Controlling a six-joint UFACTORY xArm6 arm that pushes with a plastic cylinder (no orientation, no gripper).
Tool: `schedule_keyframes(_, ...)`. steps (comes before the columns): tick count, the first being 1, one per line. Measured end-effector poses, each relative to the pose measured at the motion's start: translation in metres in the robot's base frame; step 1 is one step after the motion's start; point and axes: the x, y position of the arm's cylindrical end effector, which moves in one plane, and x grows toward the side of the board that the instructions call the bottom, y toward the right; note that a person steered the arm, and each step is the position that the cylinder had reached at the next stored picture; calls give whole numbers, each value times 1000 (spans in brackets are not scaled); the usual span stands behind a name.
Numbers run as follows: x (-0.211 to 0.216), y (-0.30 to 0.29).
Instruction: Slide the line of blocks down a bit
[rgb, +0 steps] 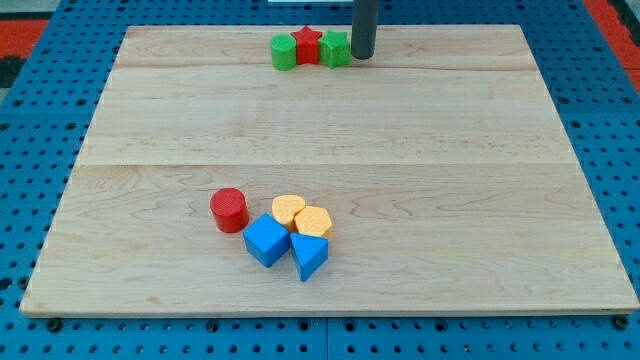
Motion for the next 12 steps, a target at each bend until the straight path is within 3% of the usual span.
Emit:
schedule_keyframes(2, 9, -1)
schedule_keyframes(3, 106, 7)
schedule_keyframes(4, 127, -23)
schedule_keyframes(6, 117, -206)
schedule_keyframes(7, 101, -243)
schedule_keyframes(10, 103, -242)
schedule_keyframes(11, 37, -245)
schedule_keyframes(12, -15, -195)
